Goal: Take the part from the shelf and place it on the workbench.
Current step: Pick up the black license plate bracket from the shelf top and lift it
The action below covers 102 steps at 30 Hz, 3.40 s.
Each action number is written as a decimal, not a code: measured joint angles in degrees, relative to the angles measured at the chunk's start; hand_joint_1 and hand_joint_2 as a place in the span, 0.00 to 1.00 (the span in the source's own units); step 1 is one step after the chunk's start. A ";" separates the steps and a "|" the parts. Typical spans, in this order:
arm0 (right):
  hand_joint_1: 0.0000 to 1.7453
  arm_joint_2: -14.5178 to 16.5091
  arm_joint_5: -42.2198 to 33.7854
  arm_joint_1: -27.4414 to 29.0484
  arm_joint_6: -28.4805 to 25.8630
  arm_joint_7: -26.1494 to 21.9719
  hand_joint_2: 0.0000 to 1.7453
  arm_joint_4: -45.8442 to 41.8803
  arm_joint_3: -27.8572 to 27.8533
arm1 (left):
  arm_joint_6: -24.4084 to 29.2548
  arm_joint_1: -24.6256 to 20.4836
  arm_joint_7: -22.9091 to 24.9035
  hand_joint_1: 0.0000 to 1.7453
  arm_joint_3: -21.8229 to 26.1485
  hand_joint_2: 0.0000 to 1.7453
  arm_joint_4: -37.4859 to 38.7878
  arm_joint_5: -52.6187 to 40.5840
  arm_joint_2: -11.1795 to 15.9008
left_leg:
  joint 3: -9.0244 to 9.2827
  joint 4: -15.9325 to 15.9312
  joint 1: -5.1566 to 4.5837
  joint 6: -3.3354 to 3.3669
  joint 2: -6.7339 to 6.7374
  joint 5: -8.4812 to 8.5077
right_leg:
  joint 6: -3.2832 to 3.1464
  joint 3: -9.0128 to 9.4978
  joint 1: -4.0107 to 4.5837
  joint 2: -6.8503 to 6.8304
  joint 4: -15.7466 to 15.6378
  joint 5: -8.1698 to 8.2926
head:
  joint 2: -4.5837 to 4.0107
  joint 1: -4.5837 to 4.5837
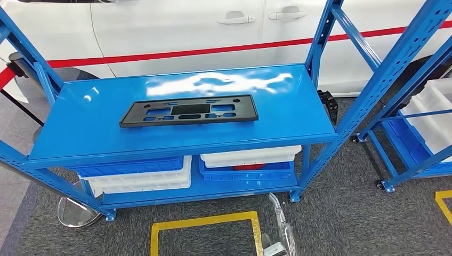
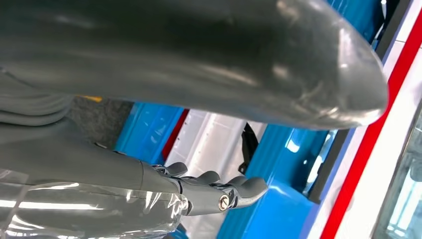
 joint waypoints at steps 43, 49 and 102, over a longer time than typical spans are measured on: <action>0.00 5.99 74.54 -30.82 16.64 29.83 1.00 19.16 -3.54 | -4.07 -0.57 -3.64 0.00 -4.09 0.00 0.11 -7.44 1.97 | 6.40 -15.03 0.04 2.13 0.03 8.48 | 3.31 2.69 -0.45 -0.07 -0.87 -1.99 | 0.00 0.05; 0.00 5.10 75.40 -34.12 15.66 34.19 1.00 24.85 2.94 | -4.07 -0.68 -3.08 0.00 -4.19 0.00 0.11 -7.58 1.97 | 6.39 -15.03 0.04 2.13 0.02 8.48 | 3.31 2.68 -0.46 -0.07 -0.87 -1.98 | 0.00 0.04; 0.00 17.97 73.26 -47.42 22.89 32.63 1.00 43.04 -2.23 | 4.75 -3.10 1.54 0.00 -15.61 0.00 1.07 -8.87 -11.11 | 6.36 -15.05 0.04 2.14 0.01 8.50 | 3.34 2.60 -0.40 -0.09 -0.82 -1.97 | 0.00 0.07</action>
